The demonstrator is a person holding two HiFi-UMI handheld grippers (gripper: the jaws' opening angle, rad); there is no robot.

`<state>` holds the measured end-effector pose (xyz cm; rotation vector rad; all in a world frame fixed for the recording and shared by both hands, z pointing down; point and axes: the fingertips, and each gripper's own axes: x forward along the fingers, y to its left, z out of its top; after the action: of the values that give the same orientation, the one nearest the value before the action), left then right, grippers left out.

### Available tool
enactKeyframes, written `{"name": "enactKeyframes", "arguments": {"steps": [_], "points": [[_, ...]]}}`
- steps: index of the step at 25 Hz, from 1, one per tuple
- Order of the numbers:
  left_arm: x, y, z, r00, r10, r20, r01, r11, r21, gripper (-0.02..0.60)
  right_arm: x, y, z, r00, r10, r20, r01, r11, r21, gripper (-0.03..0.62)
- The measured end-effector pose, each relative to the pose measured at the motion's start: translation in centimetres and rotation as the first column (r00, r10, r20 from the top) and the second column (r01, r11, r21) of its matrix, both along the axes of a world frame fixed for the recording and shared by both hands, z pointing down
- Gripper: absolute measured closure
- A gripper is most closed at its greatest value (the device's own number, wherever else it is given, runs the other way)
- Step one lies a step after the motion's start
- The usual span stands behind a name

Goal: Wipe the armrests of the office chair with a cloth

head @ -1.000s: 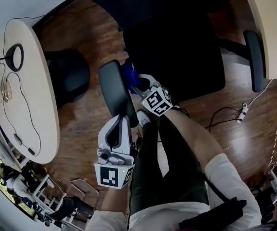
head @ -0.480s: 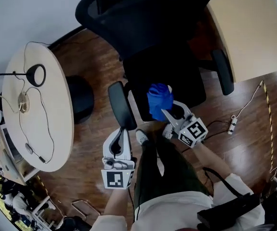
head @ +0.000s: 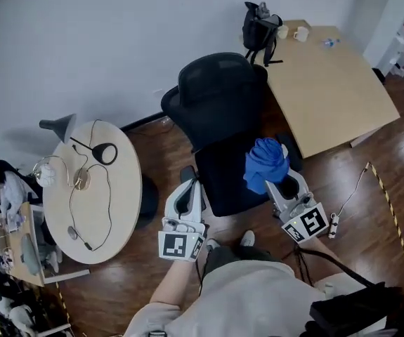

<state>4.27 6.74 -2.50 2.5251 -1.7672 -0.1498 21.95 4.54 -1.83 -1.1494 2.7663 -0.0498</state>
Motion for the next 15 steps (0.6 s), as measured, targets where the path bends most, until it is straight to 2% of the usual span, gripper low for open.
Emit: {"name": "enactKeyframes", "arguments": {"steps": [3, 7, 10, 15], "points": [[0.9, 1.6, -0.9, 1.0, -0.021, -0.007, 0.021, 1.0, 0.023, 0.581, 1.7, 1.9, -1.1, 0.999, 0.019, 0.033, -0.019, 1.0, 0.005, 0.505], [0.7, 2.7, 2.4, 0.999, -0.031, 0.031, 0.03, 0.999, 0.014, 0.581, 3.4, 2.8, 1.4, 0.994, 0.062, 0.091, -0.062, 0.998, 0.0, 0.505], [-1.1, 2.5, 4.2, 0.999, -0.028, 0.04, 0.027, 1.0, 0.006, 0.581, 2.7, 2.0, 4.1, 0.991, 0.082, 0.102, -0.079, 0.996, -0.028, 0.505], [-3.7, 1.4, 6.0, 0.998, -0.043, 0.037, 0.043, 0.999, -0.017, 0.581, 0.3, 0.5, 6.5, 0.995, 0.055, 0.083, -0.05, 0.997, -0.061, 0.505]]}}
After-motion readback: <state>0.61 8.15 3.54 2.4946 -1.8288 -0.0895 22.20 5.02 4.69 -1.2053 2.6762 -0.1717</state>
